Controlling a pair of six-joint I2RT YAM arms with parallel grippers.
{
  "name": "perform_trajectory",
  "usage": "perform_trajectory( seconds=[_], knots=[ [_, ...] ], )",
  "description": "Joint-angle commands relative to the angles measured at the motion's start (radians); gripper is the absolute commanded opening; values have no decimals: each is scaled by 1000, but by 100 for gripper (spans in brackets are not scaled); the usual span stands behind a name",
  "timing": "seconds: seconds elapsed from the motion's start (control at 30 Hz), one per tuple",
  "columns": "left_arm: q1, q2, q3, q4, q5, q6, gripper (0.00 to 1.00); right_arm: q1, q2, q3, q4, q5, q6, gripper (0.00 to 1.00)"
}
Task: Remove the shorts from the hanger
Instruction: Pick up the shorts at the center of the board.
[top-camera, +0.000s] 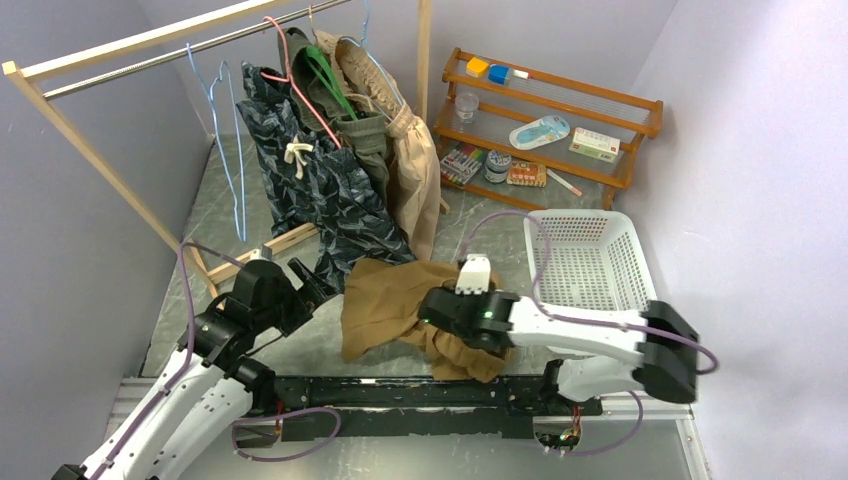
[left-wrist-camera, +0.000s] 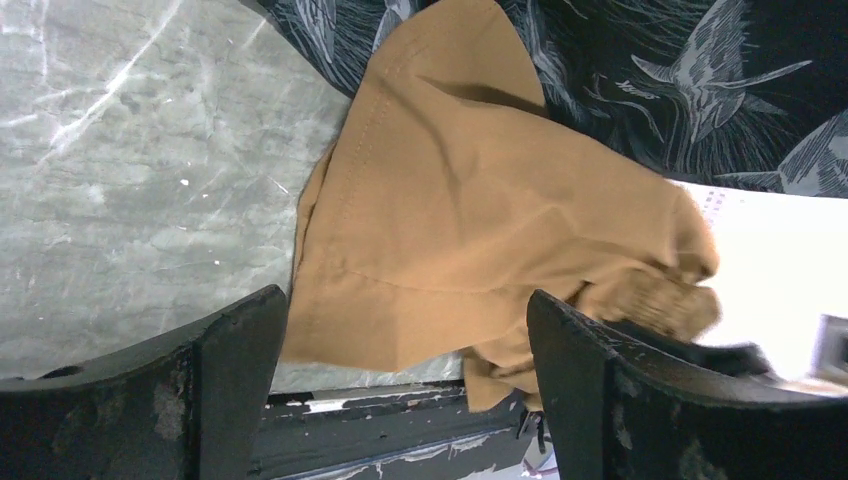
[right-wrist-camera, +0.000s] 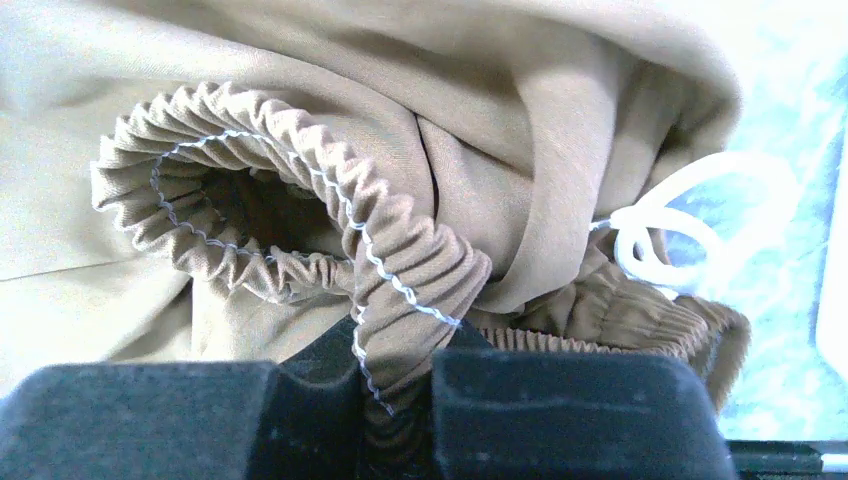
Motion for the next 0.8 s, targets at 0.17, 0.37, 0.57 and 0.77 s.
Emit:
perform_trajectory(
  seconds=[0.17, 0.37, 0.57, 0.77],
  knots=[
    [3, -47, 12, -17, -49, 0, 93, -5, -448, 225, -233, 326, -59, 0],
    [3, -19, 14, -2, -30, 5, 93, -5, -456, 464, -405, 469, -60, 0],
    [2, 5, 18, 17, -17, 16, 93, -6, -370, 646, -454, 684, -142, 0],
    [2, 15, 25, 8, -11, 26, 93, -199, -232, 733, -260, 793, -511, 0]
  ],
)
